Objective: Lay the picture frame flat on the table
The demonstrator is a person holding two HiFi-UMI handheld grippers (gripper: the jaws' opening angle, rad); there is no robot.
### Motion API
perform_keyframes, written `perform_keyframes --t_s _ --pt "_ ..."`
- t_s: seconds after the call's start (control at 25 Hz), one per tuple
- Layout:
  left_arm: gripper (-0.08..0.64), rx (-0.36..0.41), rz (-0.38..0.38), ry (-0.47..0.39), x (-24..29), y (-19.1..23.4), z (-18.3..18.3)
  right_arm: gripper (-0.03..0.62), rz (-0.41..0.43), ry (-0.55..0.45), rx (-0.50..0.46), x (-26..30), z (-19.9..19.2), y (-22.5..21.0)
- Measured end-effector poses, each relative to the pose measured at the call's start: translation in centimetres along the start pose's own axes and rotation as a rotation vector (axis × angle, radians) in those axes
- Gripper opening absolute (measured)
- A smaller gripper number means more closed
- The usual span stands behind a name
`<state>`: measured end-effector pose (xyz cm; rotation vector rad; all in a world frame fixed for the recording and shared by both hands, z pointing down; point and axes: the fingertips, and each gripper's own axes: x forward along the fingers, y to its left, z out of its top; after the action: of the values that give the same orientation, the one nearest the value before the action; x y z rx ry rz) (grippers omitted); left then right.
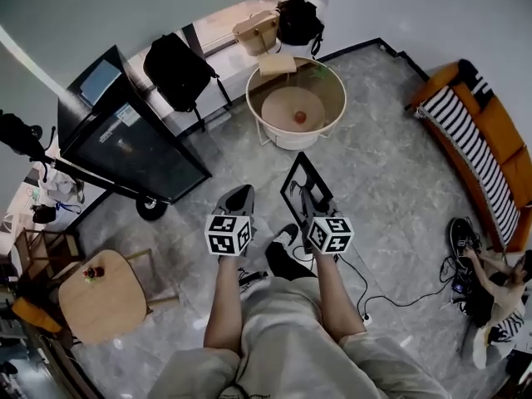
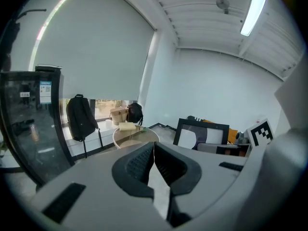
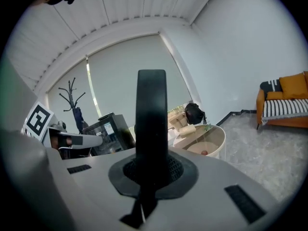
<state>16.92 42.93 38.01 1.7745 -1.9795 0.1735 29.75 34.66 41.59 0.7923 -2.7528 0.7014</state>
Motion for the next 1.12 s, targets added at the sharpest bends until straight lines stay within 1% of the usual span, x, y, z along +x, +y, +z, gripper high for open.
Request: perform_keyframes --t_s 0.12,0.24,0.4,0.56,0.68,0.8,0.96,1.04,1.12 --pt "0.021 0.0 0.011 0.01 1.8 3.5 2.0 0.04 0.007 0.009 0.009 4.3 1.4 0.4" --pt "0.021 0.011 0.014 0.015 3.8 6.0 3.9 0.04 0.002 -0.004 0.022 7.5 3.3 0.3" --pt "0.021 0.031 0.038 -0.015 6.2 8.4 7.0 0.04 -0.002 -0.026 0.031 11.0 5.7 -0.5" --pt "0.021 0.075 0.037 -0.008 9.3 10.1 9.3 0.04 -0.028 -0.065 0.085 13.9 7.9 -2.6" --pt "0.021 0.094 0.058 -0.029 11.1 11.0 10.6 0.04 -0.045 -0.085 0.122 15.1 8.5 -4.0" --pt "0.021 0.094 0.073 -0.056 13.1 12.1 11.5 0.04 -0.062 -0.085 0.159 15.8 7.9 -5.3" --pt "0.021 0.072 0.056 -0.028 16.0 13.1 11.2 0.04 -0.114 -0.05 0.157 15.9 7.2 -7.4" --pt "0.021 0.06 0.037 -0.022 17.4 13.3 11.6 0.04 -0.149 -0.052 0.158 15.8 7.8 -8.6" --pt "0.021 0.048 0.02 -0.021 18.7 13.7 12.2 0.04 -0.186 -0.068 0.179 15.7 8.4 -9.9"
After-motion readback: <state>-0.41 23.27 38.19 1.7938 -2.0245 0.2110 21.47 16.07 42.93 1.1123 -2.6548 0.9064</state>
